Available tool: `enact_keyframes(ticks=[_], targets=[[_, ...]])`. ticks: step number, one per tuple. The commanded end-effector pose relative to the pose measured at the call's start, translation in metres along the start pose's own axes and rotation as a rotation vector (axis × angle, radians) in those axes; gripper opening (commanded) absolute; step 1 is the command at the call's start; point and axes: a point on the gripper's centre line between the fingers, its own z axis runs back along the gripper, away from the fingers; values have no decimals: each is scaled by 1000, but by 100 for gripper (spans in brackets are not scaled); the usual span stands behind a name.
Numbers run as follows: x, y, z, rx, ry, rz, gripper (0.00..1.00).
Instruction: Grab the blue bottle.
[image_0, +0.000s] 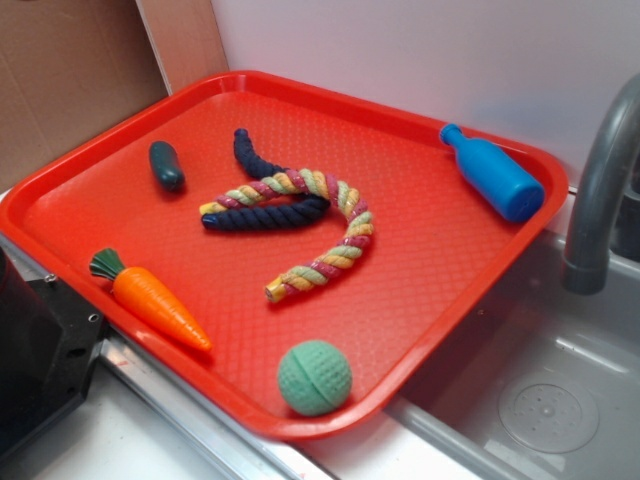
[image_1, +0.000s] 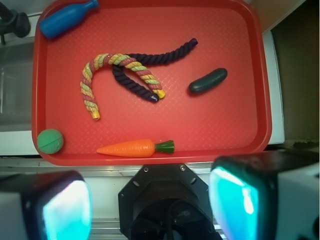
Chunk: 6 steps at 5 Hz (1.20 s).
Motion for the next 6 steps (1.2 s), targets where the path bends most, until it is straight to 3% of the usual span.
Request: enact_keyframes(ticks=[1,2,3,4,6], targets=[[0,0,0,0,0,0,100],[46,-23,-45,-155,-90,170,100],[97,-41,-69,-204,-126,316,100],[126,-47,-83,-178,-114,433,100],[126,-47,-83,-178,-114,433,100]])
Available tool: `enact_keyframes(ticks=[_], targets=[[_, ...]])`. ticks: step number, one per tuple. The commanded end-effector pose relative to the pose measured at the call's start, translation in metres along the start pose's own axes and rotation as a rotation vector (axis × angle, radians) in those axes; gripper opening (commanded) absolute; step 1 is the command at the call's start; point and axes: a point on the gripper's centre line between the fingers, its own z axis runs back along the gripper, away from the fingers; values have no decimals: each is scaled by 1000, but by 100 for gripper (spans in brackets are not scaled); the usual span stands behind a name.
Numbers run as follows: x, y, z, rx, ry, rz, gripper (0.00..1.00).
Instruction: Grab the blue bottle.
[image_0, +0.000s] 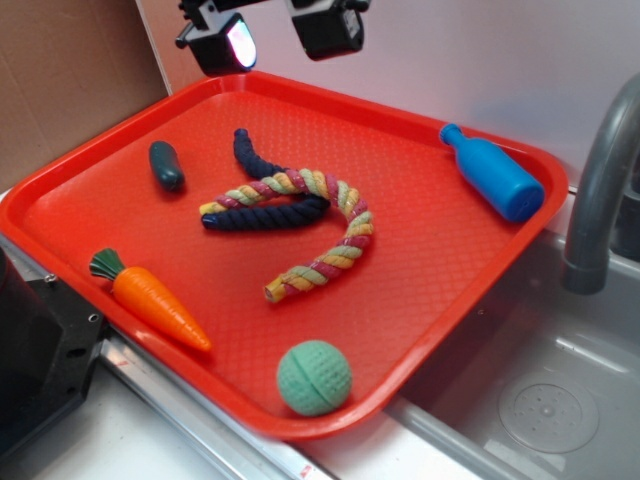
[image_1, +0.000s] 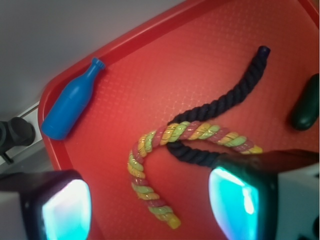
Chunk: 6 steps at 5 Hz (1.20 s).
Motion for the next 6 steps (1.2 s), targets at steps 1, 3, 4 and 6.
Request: enact_keyframes(ticks=[1,3,4,6], targets=[[9,-6,13,-33,-41,-9,100],[1,-46,-36,28,-105,-151,100],[13,-57,-56,95,-189,-67,100],[37,-81,-88,52,-163,39,100]])
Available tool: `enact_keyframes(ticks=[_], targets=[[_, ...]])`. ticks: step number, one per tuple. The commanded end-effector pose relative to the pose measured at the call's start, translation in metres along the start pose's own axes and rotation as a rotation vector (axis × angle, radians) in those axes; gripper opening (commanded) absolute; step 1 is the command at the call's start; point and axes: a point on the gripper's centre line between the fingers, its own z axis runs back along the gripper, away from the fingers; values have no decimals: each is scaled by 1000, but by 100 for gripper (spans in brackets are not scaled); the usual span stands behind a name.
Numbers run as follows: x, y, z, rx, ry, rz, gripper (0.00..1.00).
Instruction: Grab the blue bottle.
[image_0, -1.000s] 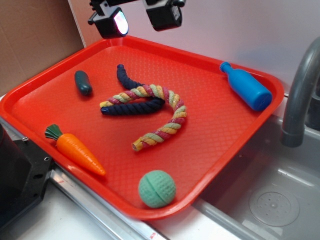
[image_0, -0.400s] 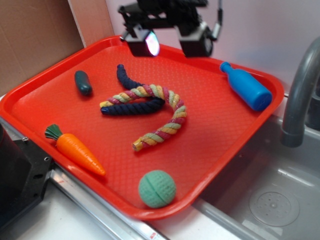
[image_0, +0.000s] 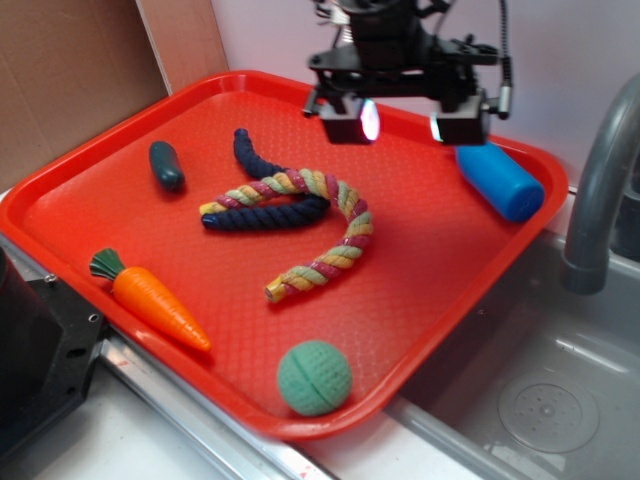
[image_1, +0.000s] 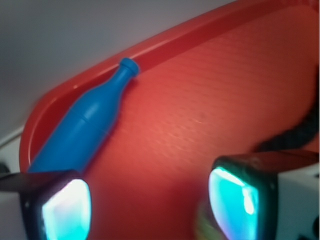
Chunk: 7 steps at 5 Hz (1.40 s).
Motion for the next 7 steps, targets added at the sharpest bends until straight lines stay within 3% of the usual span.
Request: enact_keyframes(ticks=[1,3,4,5,6,7], targets=[[27,-27,-11,-115,8,29,100],[34,-34,-41,-80,58,13,100],[33,-29,-54,-8,163,-68,100],[27,3,-35,60,384,-125,0],[43,47,15,-32,422,-370,0],[60,82,56,-31,321,-613,0]])
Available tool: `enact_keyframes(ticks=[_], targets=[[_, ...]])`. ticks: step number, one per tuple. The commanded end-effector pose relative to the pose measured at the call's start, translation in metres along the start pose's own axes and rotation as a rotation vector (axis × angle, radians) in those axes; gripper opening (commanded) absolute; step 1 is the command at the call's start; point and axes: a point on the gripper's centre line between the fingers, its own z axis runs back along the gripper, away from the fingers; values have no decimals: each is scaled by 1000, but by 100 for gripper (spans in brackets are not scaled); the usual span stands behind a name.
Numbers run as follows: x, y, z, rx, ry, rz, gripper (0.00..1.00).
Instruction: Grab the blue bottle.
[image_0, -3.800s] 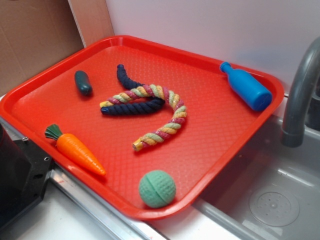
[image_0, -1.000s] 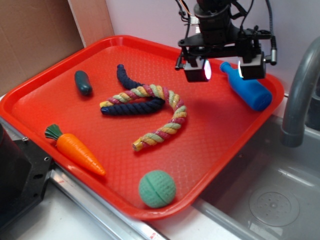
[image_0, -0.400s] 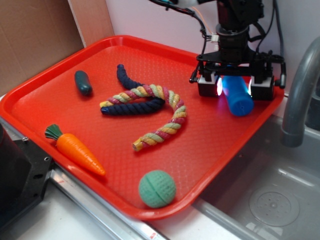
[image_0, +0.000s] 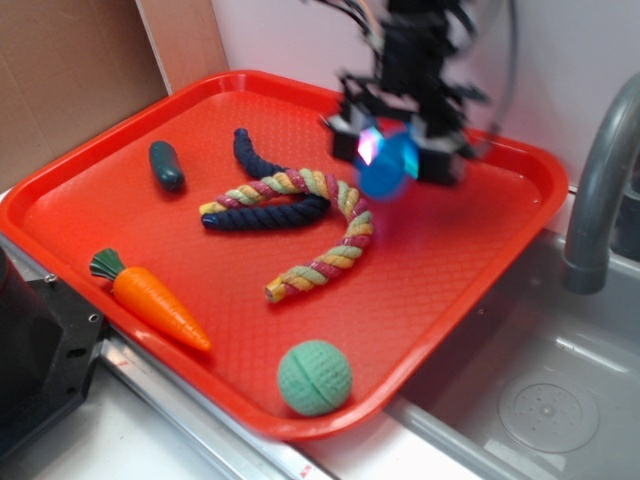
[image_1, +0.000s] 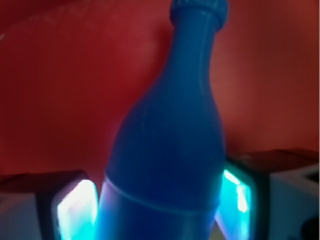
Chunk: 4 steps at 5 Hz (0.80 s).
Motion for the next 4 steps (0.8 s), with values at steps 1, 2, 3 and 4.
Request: enact_keyframes(ticks=[1,2,3,4], targets=[[-37,67,77,110,-259,-185,0],[-58,77,83,64,-301,-106,0],[-74,80,85,58,-360,-5,0],[-68,77,81,63,-370,26,0]])
